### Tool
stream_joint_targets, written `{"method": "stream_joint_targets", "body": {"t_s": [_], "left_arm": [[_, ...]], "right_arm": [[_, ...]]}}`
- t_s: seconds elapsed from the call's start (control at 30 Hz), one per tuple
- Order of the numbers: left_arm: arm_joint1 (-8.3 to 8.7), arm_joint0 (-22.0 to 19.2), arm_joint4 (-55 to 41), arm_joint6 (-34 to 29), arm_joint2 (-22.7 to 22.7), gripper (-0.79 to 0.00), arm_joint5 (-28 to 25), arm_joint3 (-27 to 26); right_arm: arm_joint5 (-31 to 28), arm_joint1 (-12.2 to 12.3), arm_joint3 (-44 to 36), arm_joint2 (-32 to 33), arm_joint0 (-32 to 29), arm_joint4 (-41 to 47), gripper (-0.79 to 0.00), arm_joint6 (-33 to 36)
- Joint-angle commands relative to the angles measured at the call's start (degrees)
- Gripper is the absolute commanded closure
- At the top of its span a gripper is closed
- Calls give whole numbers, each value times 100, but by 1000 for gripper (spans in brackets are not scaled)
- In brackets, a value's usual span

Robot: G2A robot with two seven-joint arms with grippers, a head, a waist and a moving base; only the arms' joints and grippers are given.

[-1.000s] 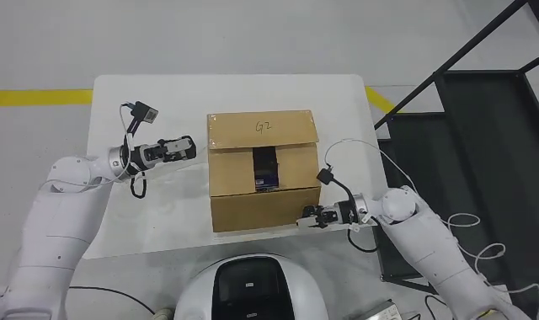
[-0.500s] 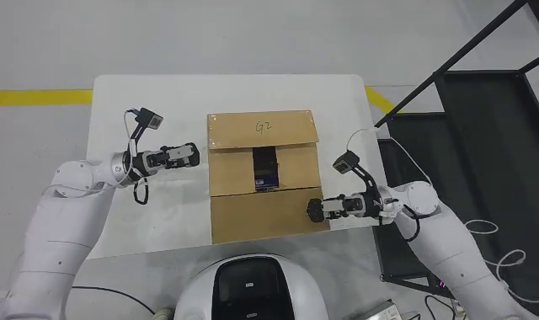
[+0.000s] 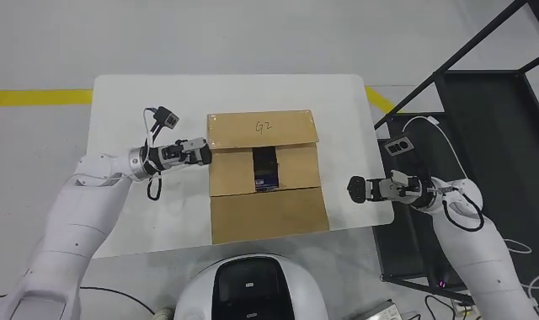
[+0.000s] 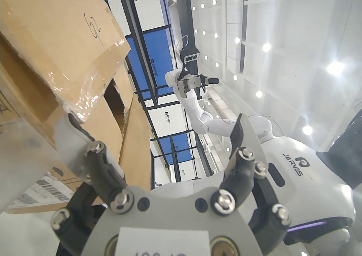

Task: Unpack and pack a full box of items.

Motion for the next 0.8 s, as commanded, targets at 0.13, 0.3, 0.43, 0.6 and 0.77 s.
{"method": "stream_joint_targets", "body": {"t_s": [0.13, 0.3, 0.43, 0.6, 0.77], "left_arm": [[-164, -314, -320, -101, 236, -785, 58, 424], [-262, -548, -833, -302, 239, -785, 161, 464], [-355, -816, -1300, -315, 186, -785, 174, 700], [-528, -1341, -1311, -63, 305, -785, -77, 1198], [-742, -1899, -1067, 403, 533, -785, -263, 1906]], "right_arm": [[-2, -121, 68, 54, -26, -7, -785, -2], [-1, -193, 158, 46, 11, -54, -785, -2], [-2, -225, 311, 23, 138, -269, -785, -2], [-106, -292, 573, -38, 352, -691, -785, -107], [-303, -335, 784, -159, 498, -1105, -785, -304]]}}
